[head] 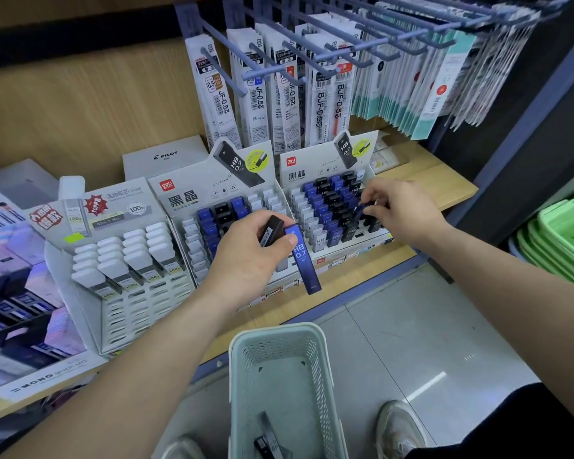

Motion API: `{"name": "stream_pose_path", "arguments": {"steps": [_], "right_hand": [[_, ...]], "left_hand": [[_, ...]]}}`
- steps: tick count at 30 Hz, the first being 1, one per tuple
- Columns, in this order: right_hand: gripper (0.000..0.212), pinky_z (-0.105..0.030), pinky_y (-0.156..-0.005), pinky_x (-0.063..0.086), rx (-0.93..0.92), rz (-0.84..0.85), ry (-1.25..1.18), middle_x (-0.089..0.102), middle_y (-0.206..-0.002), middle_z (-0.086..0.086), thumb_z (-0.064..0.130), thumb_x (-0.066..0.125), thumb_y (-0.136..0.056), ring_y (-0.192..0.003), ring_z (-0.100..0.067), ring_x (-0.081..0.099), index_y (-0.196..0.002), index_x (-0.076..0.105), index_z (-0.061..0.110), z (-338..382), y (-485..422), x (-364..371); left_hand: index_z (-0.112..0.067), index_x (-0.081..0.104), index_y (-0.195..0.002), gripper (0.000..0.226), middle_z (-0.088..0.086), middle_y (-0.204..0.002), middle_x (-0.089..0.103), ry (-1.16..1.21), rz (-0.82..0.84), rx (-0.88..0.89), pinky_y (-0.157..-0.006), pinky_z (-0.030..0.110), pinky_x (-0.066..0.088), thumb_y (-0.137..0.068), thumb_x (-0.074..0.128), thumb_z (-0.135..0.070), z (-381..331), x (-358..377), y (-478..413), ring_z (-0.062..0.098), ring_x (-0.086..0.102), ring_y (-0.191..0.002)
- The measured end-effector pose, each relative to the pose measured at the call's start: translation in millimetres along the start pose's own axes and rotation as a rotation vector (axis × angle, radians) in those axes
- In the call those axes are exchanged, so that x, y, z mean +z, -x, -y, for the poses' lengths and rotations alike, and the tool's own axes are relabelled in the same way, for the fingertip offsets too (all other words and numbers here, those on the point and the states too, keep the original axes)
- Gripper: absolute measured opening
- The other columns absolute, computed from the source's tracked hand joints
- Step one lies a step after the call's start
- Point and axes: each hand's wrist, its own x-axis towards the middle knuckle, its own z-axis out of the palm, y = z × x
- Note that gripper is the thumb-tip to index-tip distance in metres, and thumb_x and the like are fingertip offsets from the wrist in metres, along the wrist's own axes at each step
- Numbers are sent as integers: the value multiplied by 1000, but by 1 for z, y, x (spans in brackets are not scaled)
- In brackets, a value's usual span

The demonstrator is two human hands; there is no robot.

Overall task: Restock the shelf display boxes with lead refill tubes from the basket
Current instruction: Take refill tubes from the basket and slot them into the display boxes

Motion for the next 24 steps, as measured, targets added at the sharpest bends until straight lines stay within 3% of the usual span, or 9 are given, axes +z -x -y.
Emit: {"name": "stream_pose_path", "arguments": {"steps": [3,7,10,13,16,18,21,24], "right_hand": [[17,-33,-71,48,-12,7,22,58,-82,11,14,68,-92,-86,-19,58,-92,61,30,0,-2,0],[8,-42,-77,53,-104,-20,97,62,-90,6,13,68,-92,-90,-19,56,-95,72,20,2,-6,6],[9,-42,-78,52,-117,-23,114,63,-97,2,14,70,-91,-94,-20,57,-98,75,17,3,-8,7],[20,-29,-75,45,-47,-32,60,63,-107,4,21,69,-93,-94,-15,58,-113,72,22,6,-4,-1],[19,-13,-65,42,45,-85,-140,65,-98,12,21,65,-95,-84,-5,60,-112,70,27,24,12,-13],[19,-9,-67,44,68,21,-317,66,-94,15,22,64,-96,-83,-1,62,-113,68,27,47,29,-14],[34,-25,-77,55,31,229,-496,69,-97,9,25,65,-95,-86,-11,69,-129,60,27,82,52,-4],[44,-36,-77,59,1,228,-606,69,-92,7,17,66,-94,-80,-22,69,-134,54,31,102,61,2]], "left_hand": [[-32,67,-105,12,-13,-90,66,-6,7,1,-60,13,43,-94,68,-27,-1,0,0,3,60,-69],[-32,68,-105,13,-12,-90,67,6,-1,4,-67,21,46,-94,69,-27,-1,-1,1,6,61,-72],[-31,68,-103,12,-13,-88,68,7,-14,8,-70,23,49,-93,69,-25,0,-4,2,5,62,-70],[-30,68,-105,14,-9,-92,70,20,-21,4,-72,24,52,-93,70,-24,1,-6,2,10,64,-77],[-31,69,-104,13,-10,-91,70,32,-23,0,-72,26,50,-92,70,-25,1,-6,1,10,63,-76],[-31,68,-101,11,-11,-87,69,50,-21,-3,-68,26,46,-92,71,-26,0,-2,1,5,60,-68],[-30,68,-99,10,-10,-81,67,78,-24,-2,-64,24,46,-91,72,-25,-3,2,2,-1,55,-55],[-28,69,-99,9,-9,-75,64,98,-35,9,-58,22,45,-92,71,-24,-5,2,4,1,54,-55]]}}
